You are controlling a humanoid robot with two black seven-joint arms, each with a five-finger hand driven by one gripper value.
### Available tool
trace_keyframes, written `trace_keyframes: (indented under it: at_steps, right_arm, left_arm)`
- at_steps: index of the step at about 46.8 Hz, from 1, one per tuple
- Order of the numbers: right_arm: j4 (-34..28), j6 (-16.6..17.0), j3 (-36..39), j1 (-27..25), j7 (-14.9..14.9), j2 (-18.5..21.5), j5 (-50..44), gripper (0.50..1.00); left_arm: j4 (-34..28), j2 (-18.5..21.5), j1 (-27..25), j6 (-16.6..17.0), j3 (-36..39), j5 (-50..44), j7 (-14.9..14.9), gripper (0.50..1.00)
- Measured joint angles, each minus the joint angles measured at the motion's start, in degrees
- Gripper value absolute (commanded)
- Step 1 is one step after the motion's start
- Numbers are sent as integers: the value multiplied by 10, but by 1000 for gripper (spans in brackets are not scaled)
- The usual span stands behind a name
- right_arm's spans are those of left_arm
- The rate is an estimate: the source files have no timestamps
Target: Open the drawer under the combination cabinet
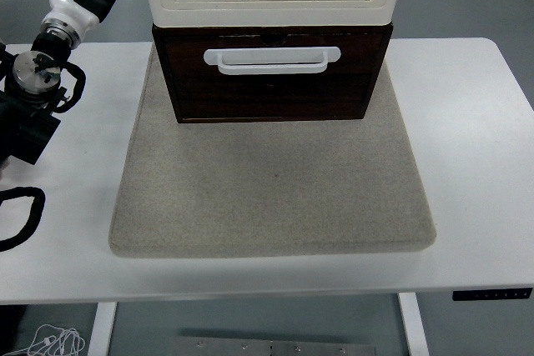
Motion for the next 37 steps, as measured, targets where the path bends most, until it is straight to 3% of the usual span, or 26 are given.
trace_keyframes:
  at_steps: [37]
  right_arm:
    - [0,0,0,0,0,0,0,926]
  left_arm:
    - [0,15,-6,-5,0,-1,4,1000]
